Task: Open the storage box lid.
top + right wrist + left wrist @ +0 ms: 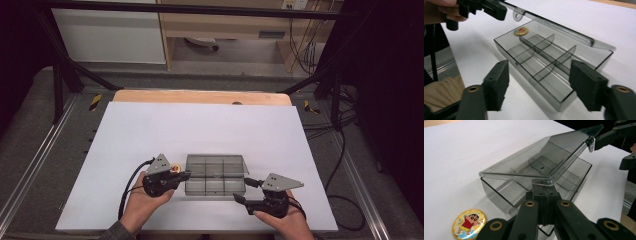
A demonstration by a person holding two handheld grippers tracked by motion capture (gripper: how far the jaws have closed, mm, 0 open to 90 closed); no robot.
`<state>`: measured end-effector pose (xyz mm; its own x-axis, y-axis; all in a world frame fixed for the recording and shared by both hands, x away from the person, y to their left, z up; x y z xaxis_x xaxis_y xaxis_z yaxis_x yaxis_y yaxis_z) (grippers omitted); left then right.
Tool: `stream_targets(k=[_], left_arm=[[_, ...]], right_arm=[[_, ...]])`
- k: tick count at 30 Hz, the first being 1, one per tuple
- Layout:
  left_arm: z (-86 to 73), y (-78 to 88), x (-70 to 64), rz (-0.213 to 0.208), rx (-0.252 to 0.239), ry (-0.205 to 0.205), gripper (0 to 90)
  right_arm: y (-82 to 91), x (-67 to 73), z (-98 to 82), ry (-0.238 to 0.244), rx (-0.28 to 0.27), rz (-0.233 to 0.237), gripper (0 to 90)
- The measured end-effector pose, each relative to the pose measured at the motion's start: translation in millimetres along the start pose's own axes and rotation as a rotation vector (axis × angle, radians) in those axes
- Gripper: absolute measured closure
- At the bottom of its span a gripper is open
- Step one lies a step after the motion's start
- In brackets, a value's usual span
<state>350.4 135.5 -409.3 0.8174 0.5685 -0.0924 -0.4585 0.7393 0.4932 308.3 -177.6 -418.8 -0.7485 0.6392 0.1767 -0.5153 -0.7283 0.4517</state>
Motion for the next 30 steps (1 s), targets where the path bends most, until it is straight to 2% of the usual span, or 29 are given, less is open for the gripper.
stream_targets(k=[3,6,9,12,20,23,30], left_arm=[[-0.1,-1.1,0.5,-0.01,0.001,0.012,90.0],[0.8,-1.1,1.4,-0.012,-0.003,0.018,90.0],[2.8,-0.9,1.5,-0.014,0.001,0.012,90.0],[5.2,-1.2,1.7,-0.015,0.008,0.008,90.0],[11.7,-1.1,4.4,-0.013,0.005,0.007,90.0],[13.1,-0.8,5.1,-0.013,0.006,0.005,90.0],[16.3,-1.0,5.9,-0.014,0.013,-0.005,90.0]], right_arm=[[1.5,-6.4,0.5,0.005,0.007,-0.038,23.5],[1.8,-14.8,-0.1,-0.024,0.017,-0.064,16.1],[1.5,-22.1,-1.0,-0.038,0.028,-0.086,12.5],[0.9,-28.8,-2.3,-0.031,0.046,-0.102,12.2],[0.4,-46.7,2.5,-0.029,0.076,-0.124,22.4],[-0.8,-52.5,5.8,-0.014,0.085,-0.134,25.2],[-6.5,-61.9,10.5,0.0,0.093,-0.133,36.5]])
Point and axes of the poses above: each handheld gripper's, and its own axes: y roughly backward along the jaws, z roughly out of its top, x roughly to its left, the point moved 2 cm from there along -y, roughly forward along the jaws, and after that the axes turned 4 degrees about -y, right-handed, at the moved point
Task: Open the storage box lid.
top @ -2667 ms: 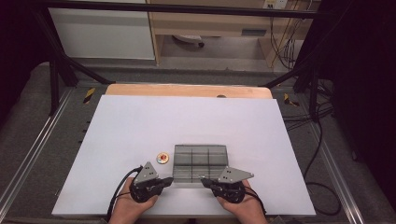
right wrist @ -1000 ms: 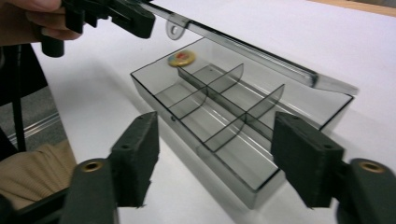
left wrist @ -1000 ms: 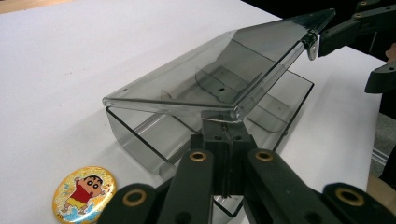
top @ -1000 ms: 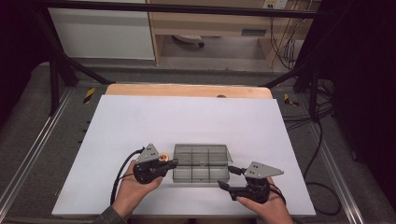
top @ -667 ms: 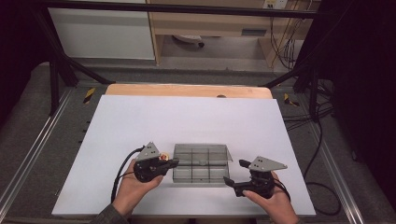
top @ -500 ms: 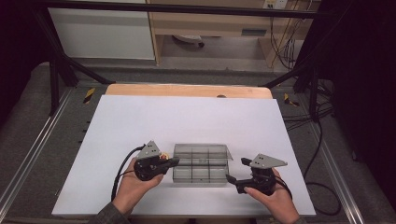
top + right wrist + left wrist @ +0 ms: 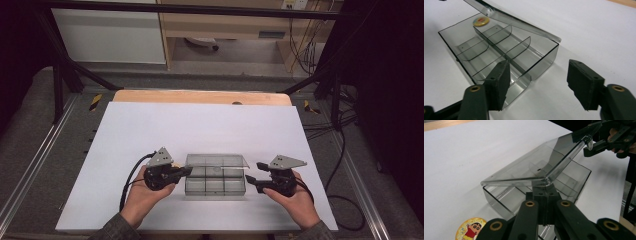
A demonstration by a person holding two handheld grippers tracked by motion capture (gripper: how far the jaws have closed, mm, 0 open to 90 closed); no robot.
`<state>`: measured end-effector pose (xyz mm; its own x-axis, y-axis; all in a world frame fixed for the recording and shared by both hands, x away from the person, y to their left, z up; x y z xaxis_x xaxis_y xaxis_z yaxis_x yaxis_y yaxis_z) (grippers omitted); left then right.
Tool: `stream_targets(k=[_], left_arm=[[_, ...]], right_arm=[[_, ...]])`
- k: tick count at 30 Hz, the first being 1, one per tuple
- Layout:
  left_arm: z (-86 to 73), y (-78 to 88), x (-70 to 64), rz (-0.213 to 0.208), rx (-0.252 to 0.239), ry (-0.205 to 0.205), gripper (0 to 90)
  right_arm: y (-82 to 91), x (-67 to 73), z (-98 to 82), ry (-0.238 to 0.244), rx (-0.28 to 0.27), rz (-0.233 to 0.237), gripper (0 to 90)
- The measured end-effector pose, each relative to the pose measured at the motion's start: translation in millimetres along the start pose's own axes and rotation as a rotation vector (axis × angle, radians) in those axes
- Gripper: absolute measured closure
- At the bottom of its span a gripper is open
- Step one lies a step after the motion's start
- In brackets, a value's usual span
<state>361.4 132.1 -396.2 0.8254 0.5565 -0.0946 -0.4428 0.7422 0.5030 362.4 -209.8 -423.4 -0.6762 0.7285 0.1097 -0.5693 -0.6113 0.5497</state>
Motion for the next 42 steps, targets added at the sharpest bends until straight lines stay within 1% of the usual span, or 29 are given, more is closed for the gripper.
stream_targets(k=[8,13,18,25,30,32,34,36,40,42], left_arm=[[5.8,2.3,1.6,0.002,-0.008,-0.001,90.0],[8.8,3.1,0.2,-0.001,-0.005,-0.012,90.0],[10.9,3.8,2.3,0.005,-0.006,-0.012,90.0],[15.5,5.2,3.5,0.01,-0.01,-0.02,90.0],[18.0,5.4,3.4,0.01,-0.013,-0.023,90.0],[18.6,5.8,3.5,0.011,-0.015,-0.025,90.0],[18.7,6.2,3.5,0.012,-0.014,-0.026,90.0],[18.4,6.6,3.5,0.013,-0.013,-0.027,90.0],[15.7,7.5,4.1,0.012,-0.006,-0.028,90.0],[12.7,7.6,4.7,0.011,-0.001,-0.026,90.0]], right_arm=[[-10.2,-7.7,7.2,0.034,0.004,0.001,53.2],[-16.8,-12.0,12.6,0.053,0.007,0.007,59.7],[-18.9,-12.0,18.4,0.075,0.002,0.008,63.9],[-23.2,-14.3,20.1,0.086,0.009,0.01,66.9],[-28.0,-14.7,25.7,0.103,0.007,0.007,69.1],[-30.9,-14.1,27.9,0.117,0.007,0.013,69.5],[-34.3,-13.7,29.3,0.13,0.012,0.011,70.0],[-36.9,-13.7,29.8,0.131,0.014,0.01,71.2],[-38.0,-14.4,30.8,0.136,0.012,0.0,75.1],[-37.7,-14.6,31.2,0.141,0.012,-0.001,75.5]])
Point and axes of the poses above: each handheld gripper's, and its own axes: y roughly backward along the jaws, z roughly out of its top, x roughly to its left, the point moved 2 cm from there along -y, roughly forward along the jaws, and after that the axes turned 4 degrees about -y, right-handed, at the moved point
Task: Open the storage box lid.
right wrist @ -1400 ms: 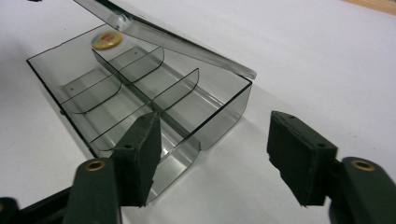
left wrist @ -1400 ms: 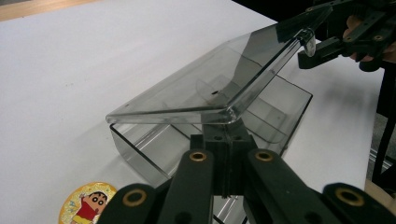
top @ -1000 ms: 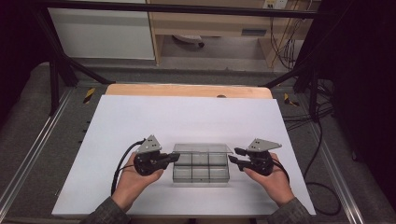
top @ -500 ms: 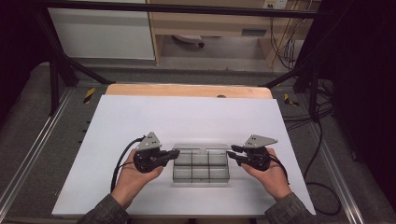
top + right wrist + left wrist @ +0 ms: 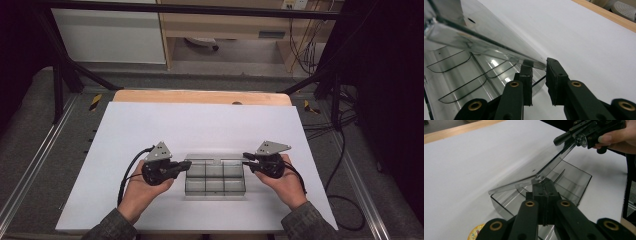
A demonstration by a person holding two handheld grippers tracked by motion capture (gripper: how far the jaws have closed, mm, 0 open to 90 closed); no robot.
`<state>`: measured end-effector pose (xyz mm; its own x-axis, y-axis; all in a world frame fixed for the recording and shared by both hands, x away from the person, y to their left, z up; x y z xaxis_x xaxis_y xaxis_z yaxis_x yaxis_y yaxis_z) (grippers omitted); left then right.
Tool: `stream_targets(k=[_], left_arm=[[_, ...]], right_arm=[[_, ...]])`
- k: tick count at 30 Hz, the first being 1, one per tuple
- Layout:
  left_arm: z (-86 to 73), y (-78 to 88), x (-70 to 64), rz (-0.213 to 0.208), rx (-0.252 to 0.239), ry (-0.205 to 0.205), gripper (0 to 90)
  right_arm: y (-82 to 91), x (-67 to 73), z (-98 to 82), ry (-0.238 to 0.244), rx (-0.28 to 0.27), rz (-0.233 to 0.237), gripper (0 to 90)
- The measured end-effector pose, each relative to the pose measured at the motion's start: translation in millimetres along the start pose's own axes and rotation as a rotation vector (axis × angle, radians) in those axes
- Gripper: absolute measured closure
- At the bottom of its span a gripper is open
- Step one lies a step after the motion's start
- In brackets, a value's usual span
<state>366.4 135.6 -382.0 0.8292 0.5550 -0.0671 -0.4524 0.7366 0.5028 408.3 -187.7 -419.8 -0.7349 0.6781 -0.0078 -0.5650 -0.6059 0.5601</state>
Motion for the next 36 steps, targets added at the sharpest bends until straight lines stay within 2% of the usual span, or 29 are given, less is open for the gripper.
stream_targets(k=[6,8,13,21,22,28,32,36], left_arm=[[-15.2,-1.5,5.6,0.003,0.049,0.006,90.0],[-20.4,-3.2,9.7,0.021,0.067,0.006,90.0],[-26.6,-9.6,20.8,0.08,0.108,-0.029,90.0],[-28.8,-22.1,31.6,0.112,0.128,-0.062,89.8],[-28.5,-23.1,32.3,0.118,0.127,-0.068,88.4],[-26.5,-29.3,35.0,0.126,0.109,-0.068,61.2],[-23.4,-35.7,38.6,0.126,0.093,-0.056,54.8],[-18.9,-41.3,40.9,0.12,0.077,-0.047,54.4]], right_arm=[[0.6,0.7,0.5,0.008,0.004,-0.002,75.8],[0.7,0.9,0.5,0.008,0.003,-0.003,75.7],[0.7,0.4,0.6,0.008,0.001,0.0,75.8],[0.8,0.1,0.7,0.005,0.001,0.003,75.7],[1.0,0.1,0.7,0.004,0.002,0.004,75.7],[1.0,-0.2,0.5,-0.005,0.001,0.007,75.6],[0.8,-0.7,0.9,-0.007,-0.004,0.009,75.5],[0.4,-1.3,1.9,-0.013,-0.008,0.011,75.0]])
Point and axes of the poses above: each handheld gripper's, and its own axes: y roughly backward along the jaws, z roughly out of its top, x roughly to its left, the point moved 2 cm from there along -y, roughly forward along the jaws, and after that the axes turned 4 degrees about -y, right-handed, at the moved point
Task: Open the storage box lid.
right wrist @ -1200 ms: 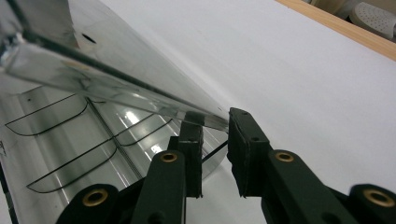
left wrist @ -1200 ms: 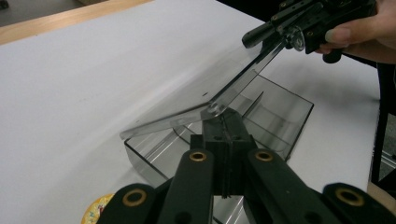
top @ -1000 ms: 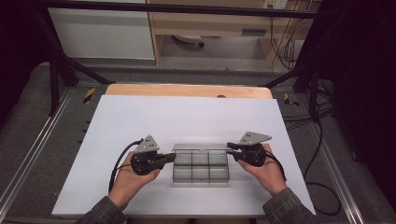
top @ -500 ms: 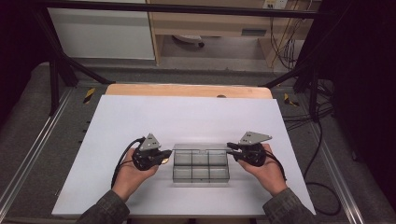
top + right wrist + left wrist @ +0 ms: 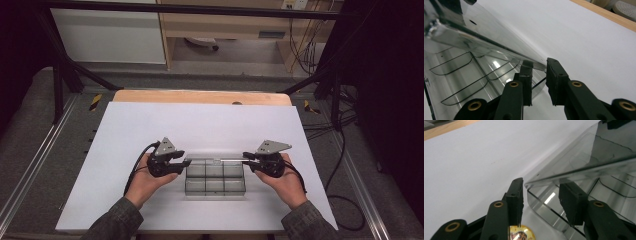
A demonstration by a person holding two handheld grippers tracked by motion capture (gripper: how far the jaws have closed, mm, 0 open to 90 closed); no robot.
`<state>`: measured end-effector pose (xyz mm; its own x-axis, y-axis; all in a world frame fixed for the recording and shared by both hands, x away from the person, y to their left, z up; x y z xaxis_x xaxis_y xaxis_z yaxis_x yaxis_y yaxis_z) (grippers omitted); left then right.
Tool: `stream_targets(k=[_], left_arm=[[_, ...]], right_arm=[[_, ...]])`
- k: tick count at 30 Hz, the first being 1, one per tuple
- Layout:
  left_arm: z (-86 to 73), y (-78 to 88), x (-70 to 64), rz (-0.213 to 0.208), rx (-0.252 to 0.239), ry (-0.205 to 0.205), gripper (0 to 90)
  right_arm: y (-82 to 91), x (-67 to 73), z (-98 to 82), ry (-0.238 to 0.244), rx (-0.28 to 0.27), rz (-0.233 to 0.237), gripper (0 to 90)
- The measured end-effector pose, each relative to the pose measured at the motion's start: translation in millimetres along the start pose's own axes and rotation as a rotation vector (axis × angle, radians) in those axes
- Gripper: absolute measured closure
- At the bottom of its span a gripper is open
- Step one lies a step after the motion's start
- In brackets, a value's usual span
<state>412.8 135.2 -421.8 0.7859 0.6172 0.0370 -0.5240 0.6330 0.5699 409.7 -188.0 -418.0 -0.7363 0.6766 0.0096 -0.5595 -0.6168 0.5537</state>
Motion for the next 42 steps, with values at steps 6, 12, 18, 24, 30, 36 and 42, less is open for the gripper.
stream_targets(k=[6,12,18,24,30,36,42], left_arm=[[7.4,-3.1,0.8,-0.025,-0.031,0.018,57.0],[12.3,-3.7,2.9,-0.039,-0.037,0.016,60.8],[15.0,-5.1,5.5,-0.049,-0.056,0.033,63.3],[17.4,-6.4,7.9,-0.05,-0.061,0.047,65.1],[18.4,-7.0,10.4,-0.044,-0.07,0.059,67.3],[18.1,-8.5,13.1,-0.039,-0.085,0.081,69.1],[18.1,-10.0,14.9,-0.031,-0.093,0.092,70.4]], right_arm=[[-0.6,-1.2,1.8,-0.001,-0.003,0.005,74.7],[-2.2,-3.5,3.5,-0.007,-0.015,0.005,75.1],[-6.0,-6.0,6.1,-0.015,-0.024,0.002,74.0],[-8.6,-7.8,7.7,-0.015,-0.027,-0.004,74.4],[-10.1,-8.9,10.2,-0.022,-0.038,-0.011,74.8],[-11.8,-10.7,11.5,-0.027,-0.052,-0.016,75.3],[-14.0,-11.6,11.9,-0.035,-0.065,-0.022,75.6]])
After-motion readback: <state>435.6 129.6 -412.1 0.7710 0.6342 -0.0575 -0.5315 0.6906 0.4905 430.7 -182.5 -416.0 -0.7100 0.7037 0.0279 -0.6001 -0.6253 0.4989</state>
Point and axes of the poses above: each handheld gripper's, and its own axes: y roughly backward along the jaws, z roughly out of its top, x roughly to its left, the point moved 2 cm from there along -y, roughly forward along the jaws, and after that the axes turned 4 degrees about -y, right-handed, at the moved point
